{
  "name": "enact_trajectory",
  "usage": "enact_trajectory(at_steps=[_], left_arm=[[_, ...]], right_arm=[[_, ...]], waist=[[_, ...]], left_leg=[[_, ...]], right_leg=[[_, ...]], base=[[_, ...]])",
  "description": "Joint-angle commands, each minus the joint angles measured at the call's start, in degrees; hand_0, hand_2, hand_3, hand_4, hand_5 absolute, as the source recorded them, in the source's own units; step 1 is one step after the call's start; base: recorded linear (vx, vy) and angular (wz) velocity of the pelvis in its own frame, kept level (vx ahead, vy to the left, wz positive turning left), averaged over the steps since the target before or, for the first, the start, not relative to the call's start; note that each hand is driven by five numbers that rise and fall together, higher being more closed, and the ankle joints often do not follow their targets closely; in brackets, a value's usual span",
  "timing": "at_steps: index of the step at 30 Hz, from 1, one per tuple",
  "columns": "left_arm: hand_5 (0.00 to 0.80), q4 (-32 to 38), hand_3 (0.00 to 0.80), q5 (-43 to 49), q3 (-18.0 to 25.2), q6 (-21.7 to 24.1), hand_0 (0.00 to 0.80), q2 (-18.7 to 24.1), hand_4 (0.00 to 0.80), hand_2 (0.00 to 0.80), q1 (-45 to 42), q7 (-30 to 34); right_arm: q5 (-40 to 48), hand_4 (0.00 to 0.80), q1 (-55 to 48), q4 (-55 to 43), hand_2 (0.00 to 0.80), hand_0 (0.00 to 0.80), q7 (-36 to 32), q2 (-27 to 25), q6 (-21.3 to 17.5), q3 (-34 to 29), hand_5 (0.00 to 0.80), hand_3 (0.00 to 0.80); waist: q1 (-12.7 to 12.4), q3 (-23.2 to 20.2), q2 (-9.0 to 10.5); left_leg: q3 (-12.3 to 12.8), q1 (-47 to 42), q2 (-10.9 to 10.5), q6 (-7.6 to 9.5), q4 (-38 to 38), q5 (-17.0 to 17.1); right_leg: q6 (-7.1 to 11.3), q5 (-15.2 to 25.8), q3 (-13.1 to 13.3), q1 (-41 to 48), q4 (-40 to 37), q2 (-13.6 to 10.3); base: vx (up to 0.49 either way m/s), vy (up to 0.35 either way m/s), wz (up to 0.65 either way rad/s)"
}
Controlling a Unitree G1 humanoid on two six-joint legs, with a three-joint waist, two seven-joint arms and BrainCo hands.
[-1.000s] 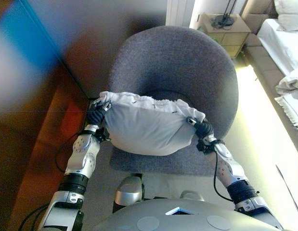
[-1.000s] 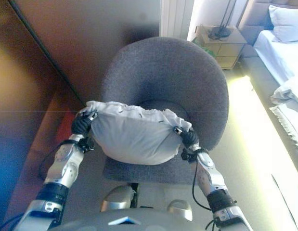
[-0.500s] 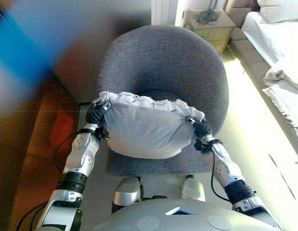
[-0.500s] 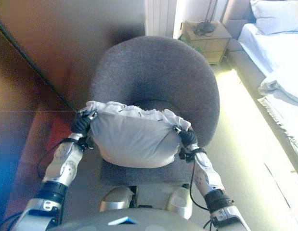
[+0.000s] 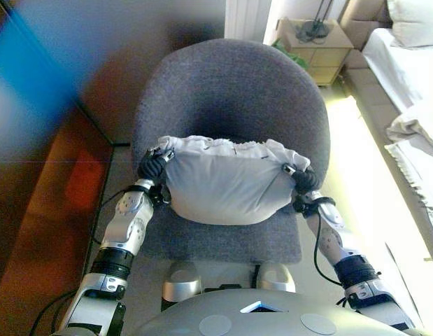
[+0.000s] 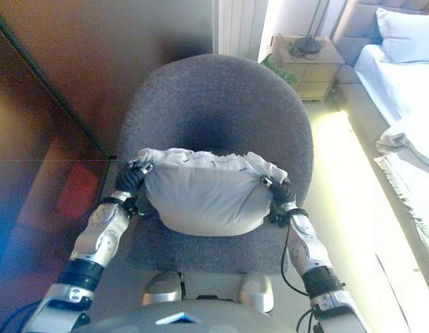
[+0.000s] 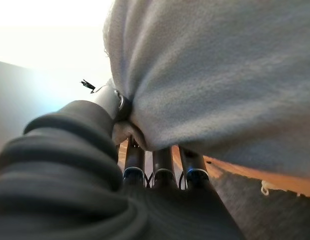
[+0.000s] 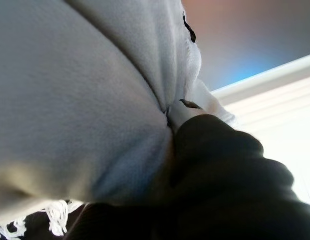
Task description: Pick up the cushion and take it to the sofa
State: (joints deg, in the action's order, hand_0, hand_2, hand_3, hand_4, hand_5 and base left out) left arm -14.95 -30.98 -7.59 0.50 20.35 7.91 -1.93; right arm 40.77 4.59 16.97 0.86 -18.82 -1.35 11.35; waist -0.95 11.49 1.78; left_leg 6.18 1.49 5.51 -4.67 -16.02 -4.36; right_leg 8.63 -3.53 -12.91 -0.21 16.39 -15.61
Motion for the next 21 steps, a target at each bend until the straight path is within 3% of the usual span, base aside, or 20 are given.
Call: enact_trajectory(at_steps=[1, 7, 14, 21], left_arm=[[0.8, 3.2, 0.8, -0.2, -1.7, 4.1, 0.8, 0.1, 0.8, 0.8, 6.0, 0.8], [0.8, 3.0, 0.8, 2.8, -0.9, 2.9, 0.8, 0.0, 0.8, 0.8, 3.3, 1.0], [0.8, 1.1, 0.8, 4.2, -1.8, 1.6, 0.8, -1.1, 0.8, 0.8, 4.8, -1.3], [0.8, -3.2, 0.8, 4.7, -1.9, -1.1, 0.8, -2.1, 0.8, 0.8, 3.5, -2.7]], right_arm=[[2.0, 0.8, 5.4, -4.3, 0.8, 0.8, -4.7, 3.4, -1.7, 0.0, 0.8, 0.8], [1.0, 0.8, 2.4, -5.3, 0.8, 0.8, -5.0, 4.3, -1.2, -0.9, 0.8, 0.8], [0.1, 0.8, 3.9, -3.1, 0.8, 0.8, -3.8, 5.3, -0.3, -1.5, 0.8, 0.8], [-1.7, 0.8, 2.7, -0.7, 0.8, 0.8, -2.5, 5.0, 2.7, -1.6, 0.8, 0.8]], waist=[[-1.1, 0.0, 1.11], [-1.5, 0.9, 1.36], [-1.7, 1.9, 1.47], [-1.8, -0.7, 2.4]], left_leg=[[-0.2, 2.9, 1.5, 1.66, -13.0, -9.0], [-0.5, 4.0, 2.1, 2.0, -19.6, -12.1], [-0.5, 3.4, 1.7, 2.0, -21.4, -12.0], [-0.1, 0.6, 1.6, 2.21, -22.4, -12.5]], right_leg=[[1.76, 0.2, 1.5, -3.2, 7.4, -4.0], [1.63, -1.9, 1.8, -3.7, 13.8, -5.2], [2.18, -1.6, 1.5, -3.5, 16.2, -6.0], [2.38, -1.5, 0.6, -0.4, 16.4, -6.5]], base=[[0.104, -0.032, 0.03], [0.117, 0.007, 0.0], [0.095, 0.044, -0.01], [0.206, 0.034, 0.15]])
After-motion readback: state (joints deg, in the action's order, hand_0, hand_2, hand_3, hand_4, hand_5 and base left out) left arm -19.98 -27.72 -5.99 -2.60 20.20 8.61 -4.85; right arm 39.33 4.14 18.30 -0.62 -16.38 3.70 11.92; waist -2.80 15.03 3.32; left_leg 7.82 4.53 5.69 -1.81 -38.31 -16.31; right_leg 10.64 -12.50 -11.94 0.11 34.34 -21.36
